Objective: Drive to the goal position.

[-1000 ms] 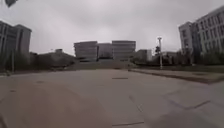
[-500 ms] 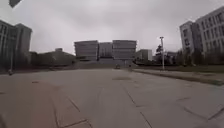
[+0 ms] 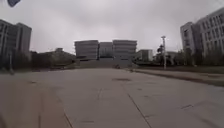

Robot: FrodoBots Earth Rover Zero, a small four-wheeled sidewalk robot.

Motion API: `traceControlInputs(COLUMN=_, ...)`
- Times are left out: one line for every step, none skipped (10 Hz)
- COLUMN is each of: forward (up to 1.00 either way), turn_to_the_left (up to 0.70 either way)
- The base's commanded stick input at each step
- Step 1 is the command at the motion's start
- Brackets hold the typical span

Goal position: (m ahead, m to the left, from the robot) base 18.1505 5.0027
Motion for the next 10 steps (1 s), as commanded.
traceControlInputs(forward=0.7, turn_to_the_left=0.0)
traceControlInputs(forward=0.7, turn_to_the_left=0.0)
traceControlInputs(forward=0.7, turn_to_the_left=0.0)
traceControlInputs(forward=0.7, turn_to_the_left=0.0)
traceControlInputs(forward=0.7, turn_to_the_left=0.0)
traceControlInputs(forward=0.7, turn_to_the_left=0.0)
traceControlInputs(forward=0.7, turn_to_the_left=0.0)
traceControlInputs(forward=0.7, turn_to_the_left=0.0)
traceControlInputs(forward=0.7, turn_to_the_left=0.0)
traceControlInputs(forward=0.7, turn_to_the_left=0.0)
